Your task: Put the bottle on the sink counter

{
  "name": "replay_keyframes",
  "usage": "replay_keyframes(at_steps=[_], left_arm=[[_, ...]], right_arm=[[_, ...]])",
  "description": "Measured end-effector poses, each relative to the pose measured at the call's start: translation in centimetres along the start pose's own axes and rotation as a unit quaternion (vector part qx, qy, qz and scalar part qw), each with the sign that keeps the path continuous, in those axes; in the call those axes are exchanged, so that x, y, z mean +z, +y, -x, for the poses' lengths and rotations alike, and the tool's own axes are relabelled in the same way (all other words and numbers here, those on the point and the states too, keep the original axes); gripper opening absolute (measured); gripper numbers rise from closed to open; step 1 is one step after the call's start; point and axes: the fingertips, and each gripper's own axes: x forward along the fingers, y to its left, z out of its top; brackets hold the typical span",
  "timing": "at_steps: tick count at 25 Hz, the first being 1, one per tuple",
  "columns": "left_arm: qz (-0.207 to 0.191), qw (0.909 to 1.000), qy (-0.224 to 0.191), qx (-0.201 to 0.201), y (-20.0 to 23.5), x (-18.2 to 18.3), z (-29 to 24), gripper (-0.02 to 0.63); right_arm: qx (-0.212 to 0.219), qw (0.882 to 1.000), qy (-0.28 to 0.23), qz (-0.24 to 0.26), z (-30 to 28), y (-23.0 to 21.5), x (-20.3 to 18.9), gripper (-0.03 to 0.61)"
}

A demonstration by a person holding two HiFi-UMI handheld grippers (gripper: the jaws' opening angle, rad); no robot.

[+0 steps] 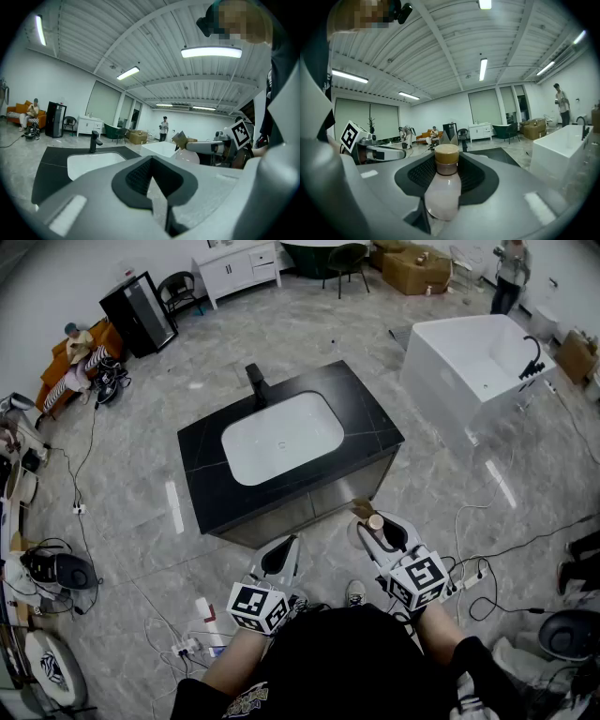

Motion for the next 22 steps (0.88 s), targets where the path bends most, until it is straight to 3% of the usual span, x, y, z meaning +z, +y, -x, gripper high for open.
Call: replay_keyframes(at_steps=[22], left_arm=[[0.006, 0.9999, -0.001, 0.012, -0.8, -0.3, -0.6, 0.0]], right_arm=[[0.011, 1.0, -0.011, -0.012, 0.2, -1.4, 0.7, 0.166]])
